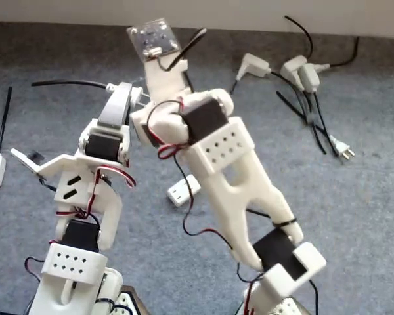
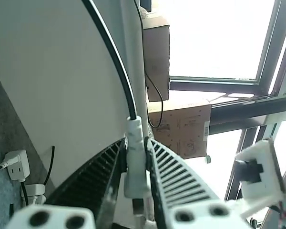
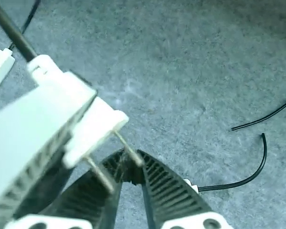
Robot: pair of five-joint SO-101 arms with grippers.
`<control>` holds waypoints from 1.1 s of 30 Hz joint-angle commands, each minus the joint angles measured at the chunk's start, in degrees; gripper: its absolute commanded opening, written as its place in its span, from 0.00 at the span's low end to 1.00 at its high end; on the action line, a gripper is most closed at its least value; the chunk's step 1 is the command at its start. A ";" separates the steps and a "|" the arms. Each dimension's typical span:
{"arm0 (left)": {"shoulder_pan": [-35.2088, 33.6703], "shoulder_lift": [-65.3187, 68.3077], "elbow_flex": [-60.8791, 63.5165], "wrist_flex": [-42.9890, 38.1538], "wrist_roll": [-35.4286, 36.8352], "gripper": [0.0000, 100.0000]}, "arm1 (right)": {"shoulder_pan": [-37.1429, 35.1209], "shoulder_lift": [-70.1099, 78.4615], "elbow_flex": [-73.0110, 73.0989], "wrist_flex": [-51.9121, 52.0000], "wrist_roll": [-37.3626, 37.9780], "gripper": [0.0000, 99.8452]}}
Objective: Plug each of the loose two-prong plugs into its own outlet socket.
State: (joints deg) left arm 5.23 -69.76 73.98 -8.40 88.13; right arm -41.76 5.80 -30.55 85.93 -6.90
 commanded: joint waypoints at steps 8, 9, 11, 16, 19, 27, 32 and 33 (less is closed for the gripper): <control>2.68 -0.92 0.84 -1.05 0.35 0.01 | 2.59 7.96 -14.55 -3.12 1.23 0.01; 2.68 -0.92 0.92 -1.05 0.35 0.01 | 2.59 8.48 -16.31 -2.15 1.23 0.01; 2.59 -0.92 0.92 -1.05 0.35 0.01 | 2.68 9.63 -17.36 -0.84 1.23 0.01; 3.03 -0.92 1.01 -1.05 0.35 0.01 | 3.82 11.30 -17.80 -1.36 1.32 0.01; 3.03 -0.92 1.01 -1.05 0.35 0.01 | 3.82 11.38 -17.80 -2.15 2.64 0.01; 4.62 -0.92 2.07 -1.05 0.26 0.01 | 3.82 11.12 -17.89 -2.24 5.71 0.01; 4.62 -0.92 2.68 -1.05 0.26 0.01 | 4.35 11.12 -17.89 -3.38 5.71 0.01; 4.62 -0.92 2.68 -1.05 0.26 0.01 | 4.53 11.12 -17.89 -3.38 5.71 0.01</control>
State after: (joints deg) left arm 7.16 -70.64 76.62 -9.10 88.22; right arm -38.59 18.46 -44.70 84.88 -1.71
